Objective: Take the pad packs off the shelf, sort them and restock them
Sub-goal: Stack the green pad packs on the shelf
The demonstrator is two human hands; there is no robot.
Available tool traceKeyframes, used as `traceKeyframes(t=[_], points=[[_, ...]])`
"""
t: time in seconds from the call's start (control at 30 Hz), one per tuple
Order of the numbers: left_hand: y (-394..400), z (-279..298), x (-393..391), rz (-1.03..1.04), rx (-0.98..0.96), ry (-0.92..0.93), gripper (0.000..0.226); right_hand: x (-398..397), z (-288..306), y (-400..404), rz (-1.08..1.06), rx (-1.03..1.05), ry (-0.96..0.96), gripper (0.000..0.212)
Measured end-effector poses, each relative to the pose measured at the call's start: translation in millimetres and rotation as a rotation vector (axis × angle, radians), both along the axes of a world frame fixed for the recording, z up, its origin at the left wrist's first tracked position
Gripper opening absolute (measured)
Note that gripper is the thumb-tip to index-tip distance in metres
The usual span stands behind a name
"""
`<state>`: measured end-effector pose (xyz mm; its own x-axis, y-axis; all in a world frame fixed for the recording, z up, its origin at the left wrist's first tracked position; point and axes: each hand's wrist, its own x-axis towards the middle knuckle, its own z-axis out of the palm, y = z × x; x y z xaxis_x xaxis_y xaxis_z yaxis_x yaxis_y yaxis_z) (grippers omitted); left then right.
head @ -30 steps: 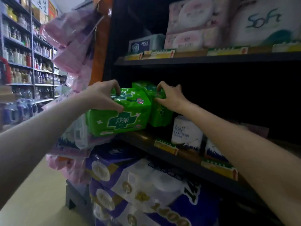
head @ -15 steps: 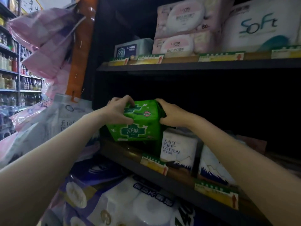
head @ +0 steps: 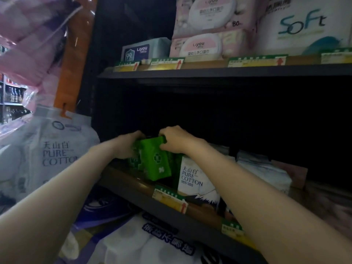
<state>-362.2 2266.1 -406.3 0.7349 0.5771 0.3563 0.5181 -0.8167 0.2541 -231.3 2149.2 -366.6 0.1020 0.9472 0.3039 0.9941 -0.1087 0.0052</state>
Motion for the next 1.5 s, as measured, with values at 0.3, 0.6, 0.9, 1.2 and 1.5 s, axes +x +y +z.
traceKeyframes(t=[0.3,0.6,0.9,1.2,1.5], points=[[-12,-17,38,0.115,0.202,-0.058,0.073,19,6,2,-0.221,-0.074,-0.148,0.042],[3,-36,30,-0.090,0.035,-0.061,0.082,24,11,21,-0.279,-0.205,-0.141,0.035],[2,-35,2,-0.142,-0.121,-0.433,0.024,20,1,19,-0.172,-0.074,0.006,0.044],[-27,-47,16,0.100,0.074,-0.359,0.048,21,-11,17,-0.352,-0.023,0.004,0.029],[-16,-48,1,0.104,0.026,-0.471,0.039,10,-1,21,-0.210,0.153,-0.219,0.035]])
